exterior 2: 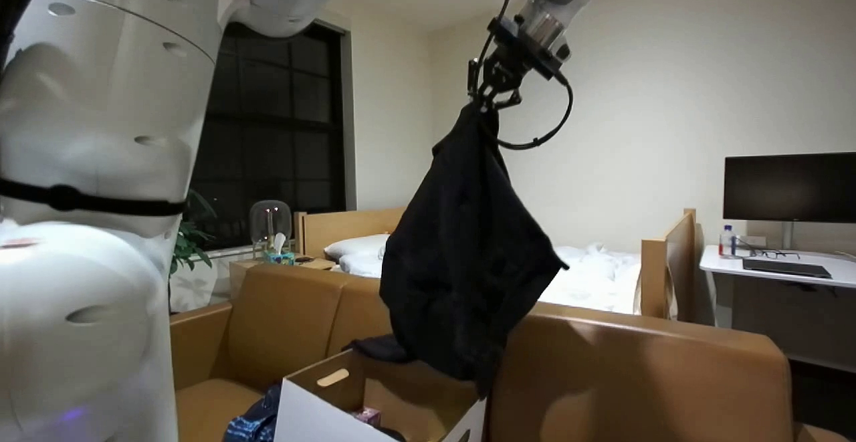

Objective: Remove the black cloth from the white box and put it on the couch

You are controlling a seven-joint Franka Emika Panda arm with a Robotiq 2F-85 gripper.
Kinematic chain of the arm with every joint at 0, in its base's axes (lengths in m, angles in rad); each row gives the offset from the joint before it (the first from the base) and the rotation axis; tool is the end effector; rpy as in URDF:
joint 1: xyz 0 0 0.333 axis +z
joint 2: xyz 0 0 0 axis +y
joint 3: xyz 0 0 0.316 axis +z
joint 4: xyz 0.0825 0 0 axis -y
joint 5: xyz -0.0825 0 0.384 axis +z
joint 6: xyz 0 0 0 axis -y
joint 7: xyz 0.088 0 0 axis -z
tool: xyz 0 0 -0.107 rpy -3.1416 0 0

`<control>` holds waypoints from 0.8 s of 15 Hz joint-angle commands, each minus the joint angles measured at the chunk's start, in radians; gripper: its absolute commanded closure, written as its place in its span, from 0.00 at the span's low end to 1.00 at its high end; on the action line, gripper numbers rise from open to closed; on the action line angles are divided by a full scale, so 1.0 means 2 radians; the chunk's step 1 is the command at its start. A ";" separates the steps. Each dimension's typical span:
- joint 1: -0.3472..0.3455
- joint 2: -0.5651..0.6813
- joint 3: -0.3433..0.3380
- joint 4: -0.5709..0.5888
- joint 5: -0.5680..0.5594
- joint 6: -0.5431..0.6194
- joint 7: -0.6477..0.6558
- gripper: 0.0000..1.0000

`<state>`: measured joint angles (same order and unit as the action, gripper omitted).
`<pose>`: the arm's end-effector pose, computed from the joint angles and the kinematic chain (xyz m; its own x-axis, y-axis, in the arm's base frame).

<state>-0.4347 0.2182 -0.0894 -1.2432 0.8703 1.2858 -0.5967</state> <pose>0.5584 -0.2013 0.6704 0.9300 0.0961 0.3548 0.3226 -0.6762 -0.6624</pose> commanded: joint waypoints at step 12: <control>-0.244 0.080 -0.136 0.180 0.474 -0.086 0.113 0.98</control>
<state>-0.8211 0.2893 -0.3597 -1.0067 1.6409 1.0991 -0.4944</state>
